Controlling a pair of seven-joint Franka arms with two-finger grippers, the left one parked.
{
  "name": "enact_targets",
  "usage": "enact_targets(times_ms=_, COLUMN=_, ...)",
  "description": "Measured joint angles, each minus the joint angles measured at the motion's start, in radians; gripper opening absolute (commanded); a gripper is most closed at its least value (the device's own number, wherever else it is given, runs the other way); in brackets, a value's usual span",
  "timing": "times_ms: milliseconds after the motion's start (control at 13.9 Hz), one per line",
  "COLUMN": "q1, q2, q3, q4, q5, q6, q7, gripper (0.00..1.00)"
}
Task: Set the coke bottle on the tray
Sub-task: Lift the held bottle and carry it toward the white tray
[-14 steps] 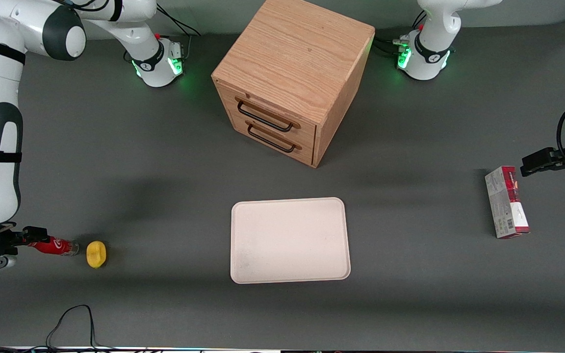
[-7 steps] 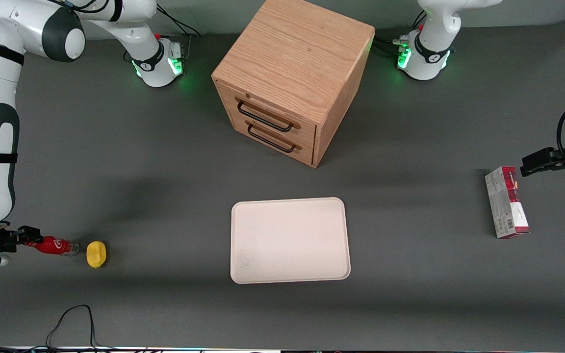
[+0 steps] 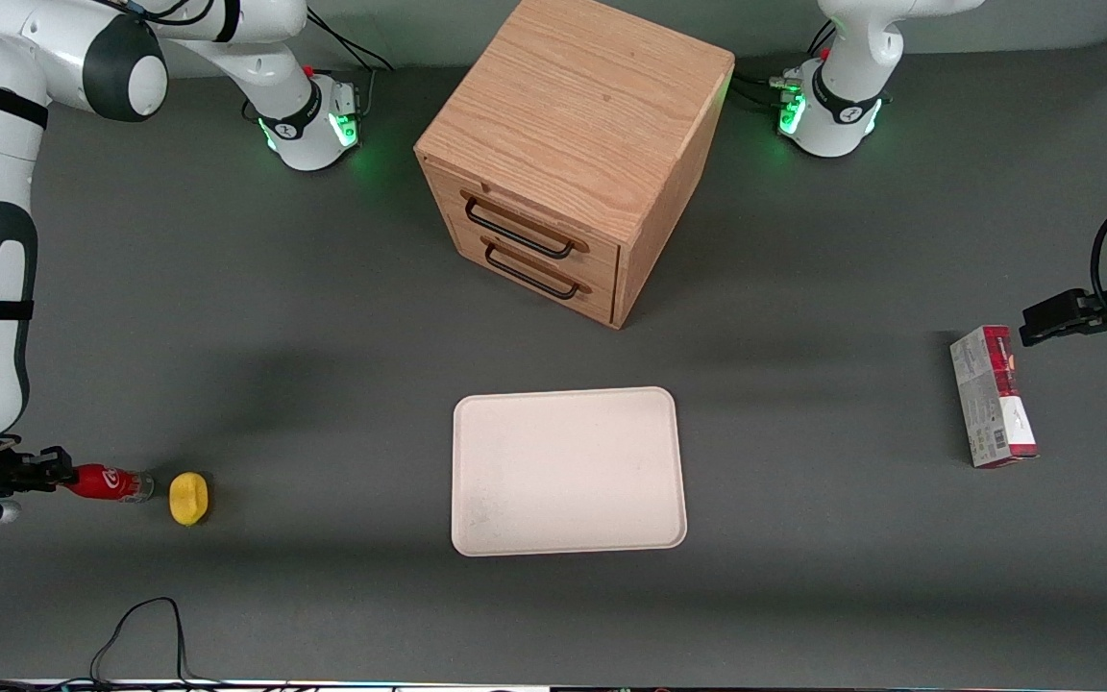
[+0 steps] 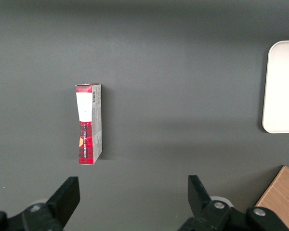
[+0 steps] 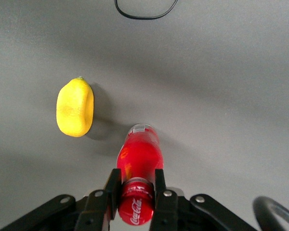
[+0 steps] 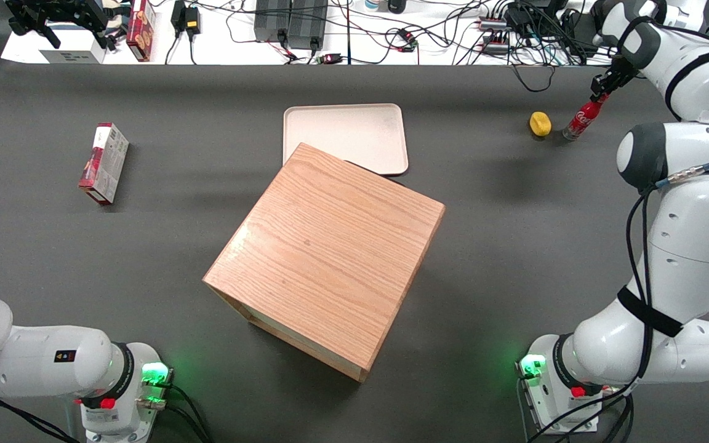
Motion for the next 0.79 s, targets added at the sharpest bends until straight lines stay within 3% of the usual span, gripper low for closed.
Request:
enact_targets(times_ms=216, q1=0.01, q2=-0.004, q3=0.0, q4=0.006, q5=0.003, q6=-0.012, q7=0.002, gripper=0.0)
enact_targets(times_ms=505, q1=0.04, q2=-0.06, q3=0.0, q4=0.068, q5=-0.005, q6=-0.194, q7=0.104, gripper=0.0)
enact_targets(times_ms=793, q1=0.1, q2=-0.188, q3=0.048, q4=0.097, q5=-0.073, q6=-0.37, q7=0.279, gripper=0.0)
